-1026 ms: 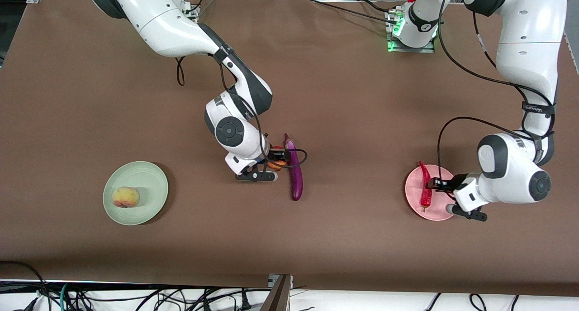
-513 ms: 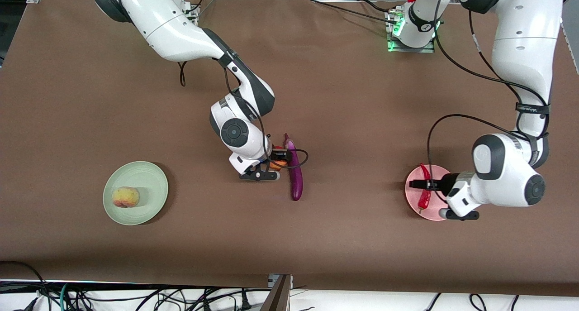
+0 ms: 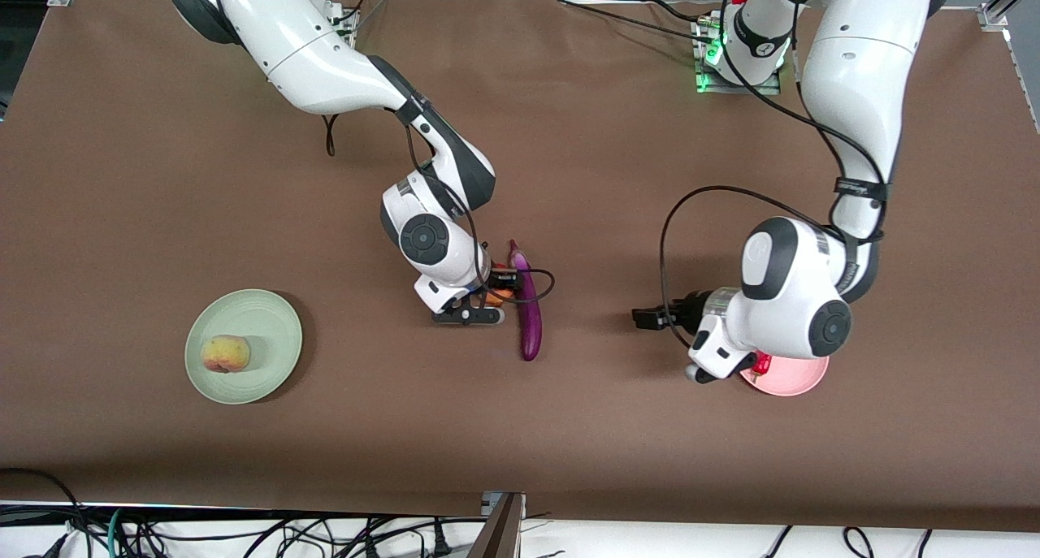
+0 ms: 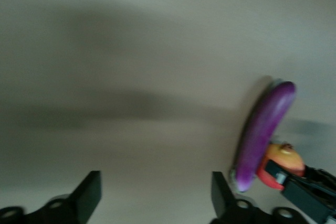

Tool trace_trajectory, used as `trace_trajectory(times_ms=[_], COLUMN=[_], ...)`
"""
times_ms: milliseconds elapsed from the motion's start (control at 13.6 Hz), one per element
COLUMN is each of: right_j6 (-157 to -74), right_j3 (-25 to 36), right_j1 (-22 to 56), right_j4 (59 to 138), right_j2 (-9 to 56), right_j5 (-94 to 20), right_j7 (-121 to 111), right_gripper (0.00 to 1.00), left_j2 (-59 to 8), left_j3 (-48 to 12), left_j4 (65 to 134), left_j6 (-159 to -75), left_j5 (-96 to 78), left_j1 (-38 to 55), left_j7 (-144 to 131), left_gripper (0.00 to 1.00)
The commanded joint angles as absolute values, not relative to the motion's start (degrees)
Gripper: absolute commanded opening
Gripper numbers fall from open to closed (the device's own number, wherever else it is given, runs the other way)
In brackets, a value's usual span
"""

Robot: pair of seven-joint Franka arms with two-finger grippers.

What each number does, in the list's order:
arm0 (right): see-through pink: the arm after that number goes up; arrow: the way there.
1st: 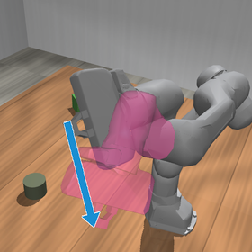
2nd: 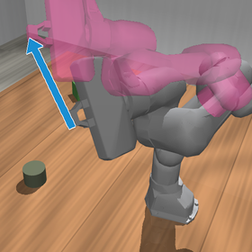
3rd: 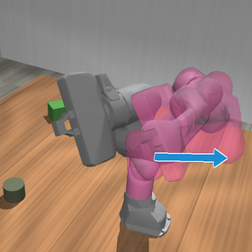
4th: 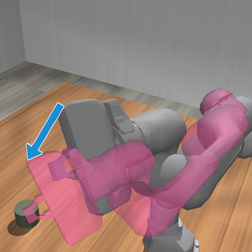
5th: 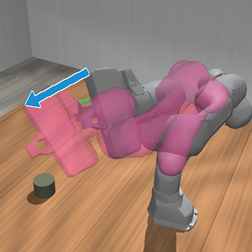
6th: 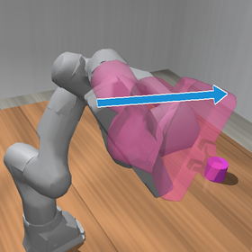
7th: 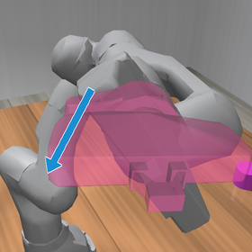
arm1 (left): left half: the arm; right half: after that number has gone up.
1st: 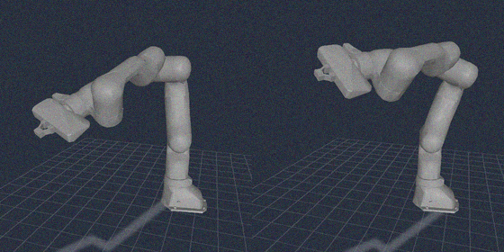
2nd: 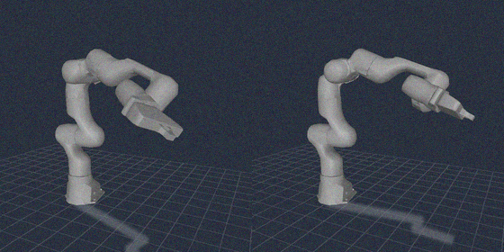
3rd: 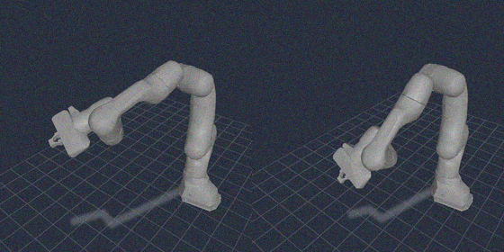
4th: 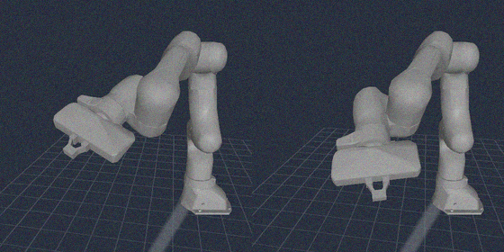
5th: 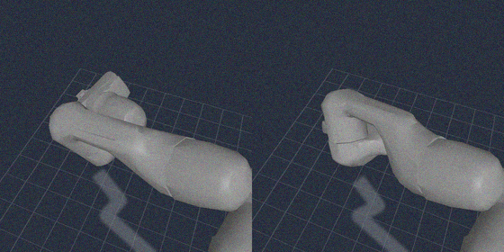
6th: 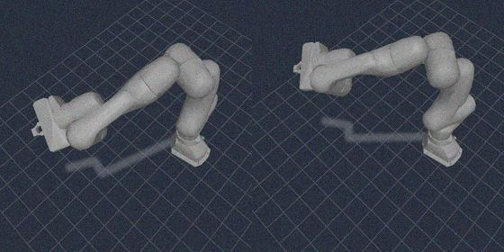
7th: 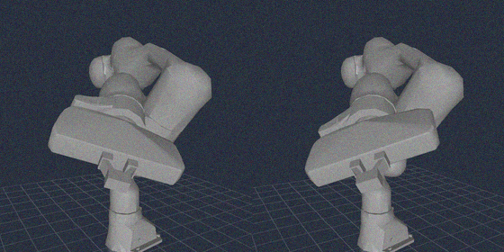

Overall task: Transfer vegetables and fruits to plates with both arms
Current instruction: 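Grasp the pomegranate with the right gripper while the left gripper reaches the eggplant, then lower the pomegranate onto the green plate while the left gripper grasps the eggplant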

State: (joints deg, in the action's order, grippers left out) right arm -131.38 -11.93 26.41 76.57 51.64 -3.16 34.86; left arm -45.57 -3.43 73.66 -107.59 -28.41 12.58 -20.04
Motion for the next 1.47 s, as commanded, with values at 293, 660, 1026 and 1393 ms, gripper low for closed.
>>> trace_trajectory(times_ms=[293, 660, 1026, 1393], right_j6=[-116.83, -113.47, -113.73, -118.39], right_j3=[-12.39, -11.78, -11.43, -10.2], right_j1=[11.1, 0.99, -4.74, -5.01], right_j4=[74.88, 74.88, 74.88, 75.32], right_j2=[46.14, 45.79, 46.75, 48.34], right_j5=[-3.16, -2.37, 3.75, 6.59], right_j7=[16.57, -4.01, -14.24, -14.33], right_gripper=[0.15, 0.15, 0.16, 0.16], left_j2=[-47.72, -51.5, -51.5, -51.68], left_j3=[-3.08, -2.99, -3.08, -3.08], left_j4=[76.99, 77.08, 76.55, 75.76], left_j6=[-119.35, -128.48, -129.81, -130.86], left_j5=[-31.02, -31.29, -31.46, -32.34], left_j1=[22.31, 30.93, 30.5, 30.32], left_j7=[-27.33, -41.71, -42.54, -42.98], left_gripper=[0.31, 0.47, 0.59, 0.58])
